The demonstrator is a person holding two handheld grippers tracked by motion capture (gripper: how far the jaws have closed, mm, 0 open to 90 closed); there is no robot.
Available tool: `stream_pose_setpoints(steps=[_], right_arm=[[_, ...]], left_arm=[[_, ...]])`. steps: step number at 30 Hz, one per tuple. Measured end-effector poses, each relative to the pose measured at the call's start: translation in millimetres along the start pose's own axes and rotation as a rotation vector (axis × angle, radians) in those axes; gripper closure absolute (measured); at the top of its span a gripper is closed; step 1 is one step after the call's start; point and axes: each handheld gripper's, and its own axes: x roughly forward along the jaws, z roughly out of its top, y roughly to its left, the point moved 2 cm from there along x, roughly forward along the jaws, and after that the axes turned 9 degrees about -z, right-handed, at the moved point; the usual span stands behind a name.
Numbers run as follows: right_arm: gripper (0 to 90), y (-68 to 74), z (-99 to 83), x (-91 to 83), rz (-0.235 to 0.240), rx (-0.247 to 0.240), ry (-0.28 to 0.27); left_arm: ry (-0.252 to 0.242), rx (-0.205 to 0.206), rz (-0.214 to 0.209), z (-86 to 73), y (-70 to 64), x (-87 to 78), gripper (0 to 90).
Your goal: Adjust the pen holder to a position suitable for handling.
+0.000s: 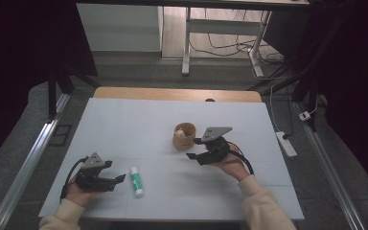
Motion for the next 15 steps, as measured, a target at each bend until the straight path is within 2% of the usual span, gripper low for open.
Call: stream_pose_setpoints(steps=[1, 6, 9, 12, 15], right_arm=[[35.3, 0.0, 0.0, 0.0, 0.000, 0.000, 0.000], [33.5, 16.0, 5.0, 6.5, 0.067, -0.040, 0.011], [31.3, 21.5, 6.5, 8.7, 0.067, -0.055, 0.017], [30.6, 29.8, 9.5, 10.2, 0.093, -0.066, 0.013], [30.3, 39.2, 12.8, 12.5, 0.135, -0.083, 0.014]], left_arm=[[-0.001, -0.001, 0.000, 0.1, 0.4, 0.1, 19.8], [0.002, 0.000, -0.004, 0.0, 1.0, 0.7, 19.8], [-0.002, 0.003, -0.003, 0.0, -0.2, -0.1, 19.8], [-0.003, 0.006, -0.002, -0.2, -0.9, -0.7, 19.8], [-0.001, 0.005, 0.000, -0.4, -0.4, -0.6, 19.8]])
